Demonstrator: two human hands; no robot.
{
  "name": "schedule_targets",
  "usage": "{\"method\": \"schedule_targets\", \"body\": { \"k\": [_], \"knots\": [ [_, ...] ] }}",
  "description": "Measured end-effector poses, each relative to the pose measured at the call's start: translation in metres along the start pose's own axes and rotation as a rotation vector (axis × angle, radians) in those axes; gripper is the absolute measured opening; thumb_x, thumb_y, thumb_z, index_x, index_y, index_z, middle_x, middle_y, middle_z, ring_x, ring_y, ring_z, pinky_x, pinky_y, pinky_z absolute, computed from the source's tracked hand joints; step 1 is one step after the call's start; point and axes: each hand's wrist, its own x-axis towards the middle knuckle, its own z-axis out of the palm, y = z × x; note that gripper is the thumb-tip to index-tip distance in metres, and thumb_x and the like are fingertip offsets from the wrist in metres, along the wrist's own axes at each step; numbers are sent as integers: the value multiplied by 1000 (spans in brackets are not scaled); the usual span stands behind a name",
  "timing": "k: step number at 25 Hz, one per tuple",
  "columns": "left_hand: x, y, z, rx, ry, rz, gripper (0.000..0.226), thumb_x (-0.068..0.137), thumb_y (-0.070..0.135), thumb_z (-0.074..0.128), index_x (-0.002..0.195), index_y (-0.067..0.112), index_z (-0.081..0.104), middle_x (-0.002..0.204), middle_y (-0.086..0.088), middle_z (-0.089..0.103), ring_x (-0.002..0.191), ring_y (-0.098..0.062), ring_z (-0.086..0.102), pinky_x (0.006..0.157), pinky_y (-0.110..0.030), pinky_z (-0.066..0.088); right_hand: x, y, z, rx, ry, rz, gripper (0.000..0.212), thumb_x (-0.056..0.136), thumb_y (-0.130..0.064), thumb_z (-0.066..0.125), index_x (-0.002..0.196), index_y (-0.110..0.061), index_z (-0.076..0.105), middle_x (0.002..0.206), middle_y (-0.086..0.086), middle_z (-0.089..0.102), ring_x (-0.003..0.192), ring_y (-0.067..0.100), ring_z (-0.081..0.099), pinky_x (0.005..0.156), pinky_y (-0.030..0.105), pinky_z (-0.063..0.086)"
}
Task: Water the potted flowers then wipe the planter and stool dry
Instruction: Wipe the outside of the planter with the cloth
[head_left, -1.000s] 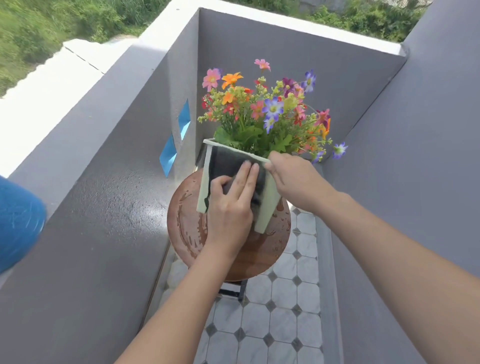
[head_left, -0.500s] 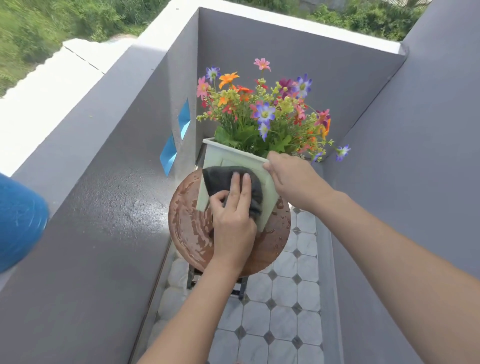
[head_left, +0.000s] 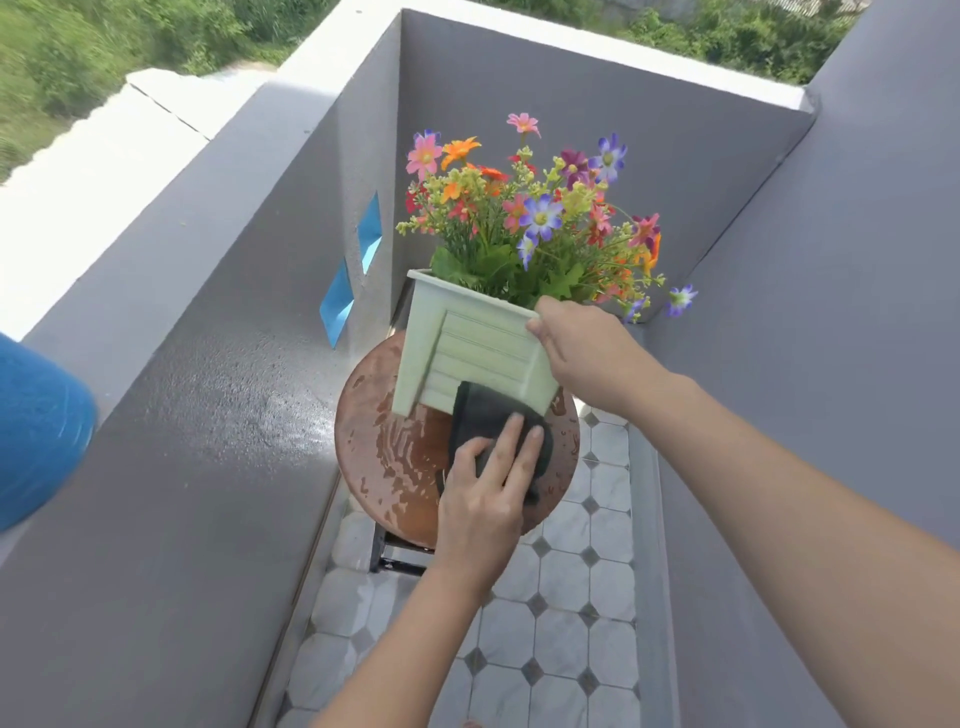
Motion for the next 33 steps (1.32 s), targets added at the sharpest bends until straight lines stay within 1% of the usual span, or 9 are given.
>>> {"method": "schedule_targets", "body": {
  "k": [5, 9, 12, 14, 17, 20, 25, 27, 33],
  "knots": [
    [32, -2, -6, 57, 3, -107, 47, 96, -2, 21, 125, 3, 59, 126, -18, 61, 86, -30, 43, 78, -36, 47, -4, 0, 0, -8, 2, -1, 25, 101, -22, 30, 80, -9, 32, 62, -1, 30, 64, 25, 37, 56, 34, 14],
    [-3, -10, -22, -17, -26, -76, 56, 75, -12, 30, 120, -1, 62, 122, -18, 63, 86, -27, 40, 72, -35, 52, -1, 2, -2, 0, -7, 17, 26, 101, -22, 29, 79, -8, 32, 62, -2, 30, 61, 24, 35, 56, 34, 15],
    [22, -13, -56, -147, 193, -326, 63, 68, -5, 32, 127, -3, 53, 131, -21, 55, 92, -27, 41, 95, -16, 32, 1, 3, -3, 10, -3, 18, 27, 101, -22, 29, 78, -8, 32, 62, 0, 31, 56, 19, 32, 54, 34, 11],
    [50, -19, -65, -137, 284, -410, 64, 72, -3, 38, 135, 4, 43, 139, -20, 47, 103, -30, 42, 98, -25, 34, 2, 3, -2, 10, 3, 16, 27, 100, -22, 30, 77, -8, 33, 61, 1, 32, 57, 21, 33, 54, 34, 11],
    [78, -20, -47, -2, 45, -422, 70, 77, 11, 50, 143, 16, 27, 148, -18, 36, 127, -42, 40, 98, -55, 41, 1, 3, -2, 11, 2, 16, 28, 100, -23, 30, 76, -9, 32, 61, 1, 31, 56, 22, 32, 54, 35, 17],
    [95, -21, -44, -82, -126, -601, 59, 91, 35, 36, 147, 22, 22, 153, -12, 30, 130, -39, 40, 100, -55, 37, 0, 5, -1, 0, 20, -21, 28, 100, -23, 30, 75, -11, 31, 61, -1, 31, 58, 24, 35, 54, 35, 18],
    [138, -77, -58, -865, -228, -1162, 68, 80, 68, 34, 114, 16, 63, 109, -9, 67, 102, -27, 62, 94, -43, 46, -1, 12, 2, 20, 71, -87, 29, 99, -27, 28, 74, -13, 31, 61, -4, 31, 59, 23, 35, 57, 32, 20],
    [148, -82, -63, -1144, -177, -1304, 46, 88, 55, 43, 93, 16, 68, 77, -2, 71, 69, -15, 67, 68, -27, 55, -3, 13, 3, 7, 89, -120, 29, 95, -32, 23, 74, -13, 31, 63, 0, 36, 61, 24, 37, 57, 32, 21],
    [164, -79, -84, -1060, -452, -1389, 18, 75, 29, 64, 66, 15, 55, 47, -1, 51, 39, -18, 49, 45, -23, 39, -13, 11, 9, 13, 145, -238, 35, 94, -40, 20, 73, -14, 32, 65, 2, 40, 59, 22, 37, 57, 29, 17]
  ]
}}
